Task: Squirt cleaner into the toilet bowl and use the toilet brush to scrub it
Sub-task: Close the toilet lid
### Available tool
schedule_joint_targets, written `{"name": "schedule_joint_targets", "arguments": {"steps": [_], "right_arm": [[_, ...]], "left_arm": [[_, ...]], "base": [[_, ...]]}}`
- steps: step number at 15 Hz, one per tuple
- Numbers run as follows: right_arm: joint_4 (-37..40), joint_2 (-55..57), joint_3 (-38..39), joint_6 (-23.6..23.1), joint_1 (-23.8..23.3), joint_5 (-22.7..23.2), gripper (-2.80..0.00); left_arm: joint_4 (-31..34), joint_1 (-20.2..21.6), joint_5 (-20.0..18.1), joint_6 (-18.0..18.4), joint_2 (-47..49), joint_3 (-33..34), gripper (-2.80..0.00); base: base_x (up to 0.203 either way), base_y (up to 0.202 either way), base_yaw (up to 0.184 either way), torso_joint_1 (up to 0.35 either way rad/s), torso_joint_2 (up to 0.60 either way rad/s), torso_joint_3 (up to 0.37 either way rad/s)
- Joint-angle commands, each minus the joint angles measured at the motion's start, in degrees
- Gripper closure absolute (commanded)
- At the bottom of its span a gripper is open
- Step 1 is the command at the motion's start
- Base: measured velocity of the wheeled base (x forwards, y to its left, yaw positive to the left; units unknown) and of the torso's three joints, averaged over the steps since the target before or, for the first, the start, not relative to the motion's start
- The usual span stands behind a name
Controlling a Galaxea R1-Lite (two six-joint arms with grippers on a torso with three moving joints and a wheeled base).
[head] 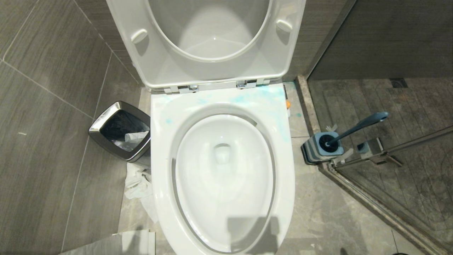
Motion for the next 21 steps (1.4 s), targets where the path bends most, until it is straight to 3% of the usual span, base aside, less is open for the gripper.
{"name": "schedule_joint_targets", "arguments": {"steps": [1, 6, 9, 13, 14, 16, 21], "right_arm": [[0.0, 0.0, 0.0, 0.0, 0.0, 0.0, 0.0], [0.0, 0.0, 0.0, 0.0, 0.0, 0.0, 0.0], [0.0, 0.0, 0.0, 0.0, 0.0, 0.0, 0.0], [0.0, 0.0, 0.0, 0.0, 0.0, 0.0, 0.0], [0.0, 0.0, 0.0, 0.0, 0.0, 0.0, 0.0], [0.0, 0.0, 0.0, 0.0, 0.0, 0.0, 0.0], [0.0, 0.0, 0.0, 0.0, 0.0, 0.0, 0.0]], "left_arm": [[0.0, 0.0, 0.0, 0.3, 14.6, -10.4, 0.0], [-5.2, 0.0, -0.2, 0.4, 36.8, -28.4, 0.0], [-7.7, -2.3, -2.6, -1.0, 46.2, -37.0, 0.0], [-9.4, -4.1, -7.4, -8.1, 53.7, -46.2, 0.0], [-10.3, -5.0, -7.7, -13.7, 54.7, -48.2, 0.0], [-12.9, -5.7, -8.6, -20.2, 57.1, -53.1, 0.0], [-20.4, -4.0, -16.7, -26.5, 64.0, -61.7, 0.0]], "base": [[0.0, 0.0, 0.0, 0.0, 0.0, 0.0], [0.0, 0.0, 0.0, 0.0, 0.0, 0.0], [0.0, 0.0, 0.0, 0.0, 0.0, 0.0], [0.0, 0.0, 0.0, 0.0, 0.0, 0.0], [0.0, 0.0, 0.0, 0.0, 0.0, 0.0], [0.0, 0.0, 0.0, 0.0, 0.0, 0.0], [0.0, 0.0, 0.0, 0.0, 0.0, 0.0]]}}
